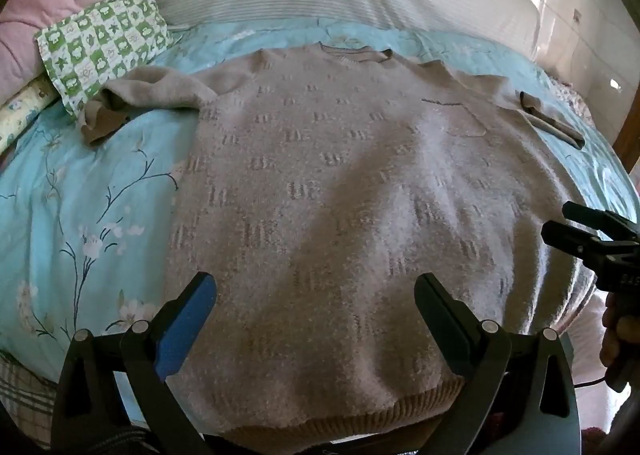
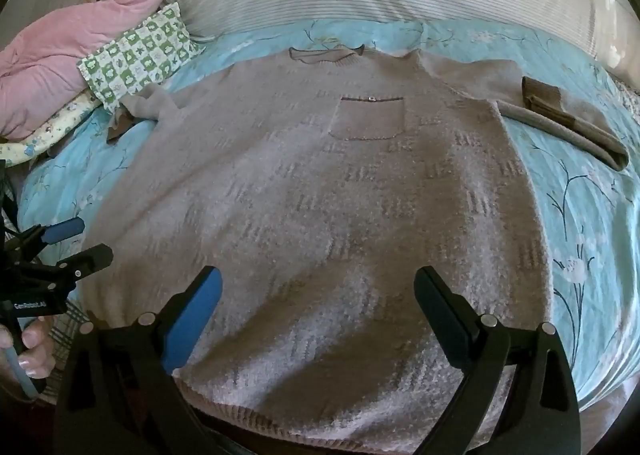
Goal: Fold small clothes
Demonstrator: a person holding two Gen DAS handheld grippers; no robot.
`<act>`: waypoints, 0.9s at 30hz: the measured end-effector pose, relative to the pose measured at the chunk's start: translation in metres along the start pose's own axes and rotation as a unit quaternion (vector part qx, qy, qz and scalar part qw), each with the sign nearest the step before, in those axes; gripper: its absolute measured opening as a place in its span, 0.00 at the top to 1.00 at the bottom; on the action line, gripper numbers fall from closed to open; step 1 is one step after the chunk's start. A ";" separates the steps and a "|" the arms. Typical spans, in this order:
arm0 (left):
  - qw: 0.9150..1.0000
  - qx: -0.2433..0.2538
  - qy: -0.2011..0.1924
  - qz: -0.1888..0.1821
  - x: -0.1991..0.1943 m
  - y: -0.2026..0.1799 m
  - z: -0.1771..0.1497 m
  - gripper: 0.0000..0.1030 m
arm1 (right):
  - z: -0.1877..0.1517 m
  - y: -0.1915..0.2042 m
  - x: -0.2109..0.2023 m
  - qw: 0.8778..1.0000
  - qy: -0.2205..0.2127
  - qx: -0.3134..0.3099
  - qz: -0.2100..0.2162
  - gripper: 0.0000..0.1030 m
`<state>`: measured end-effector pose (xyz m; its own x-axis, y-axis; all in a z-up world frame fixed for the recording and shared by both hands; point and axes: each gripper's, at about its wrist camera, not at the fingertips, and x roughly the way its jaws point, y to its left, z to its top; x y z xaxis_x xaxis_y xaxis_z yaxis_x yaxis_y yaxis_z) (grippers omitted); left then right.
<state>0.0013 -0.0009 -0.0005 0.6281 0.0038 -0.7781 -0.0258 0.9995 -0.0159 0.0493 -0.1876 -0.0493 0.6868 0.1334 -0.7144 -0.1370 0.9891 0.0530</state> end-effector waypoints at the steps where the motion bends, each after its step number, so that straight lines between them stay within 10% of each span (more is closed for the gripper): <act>1: 1.000 0.004 0.000 -0.002 -0.001 0.003 0.000 0.03 | 0.001 0.000 0.000 1.000 0.000 -0.001 0.000 0.06; 27: 1.000 -0.001 0.002 -0.003 -0.002 0.007 -0.001 0.03 | 0.003 0.005 -0.001 1.000 -0.002 0.000 0.005 0.06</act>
<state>-0.0007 0.0063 -0.0001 0.6258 -0.0013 -0.7800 -0.0239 0.9995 -0.0208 0.0498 -0.1831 -0.0463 0.6879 0.1431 -0.7115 -0.1442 0.9878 0.0592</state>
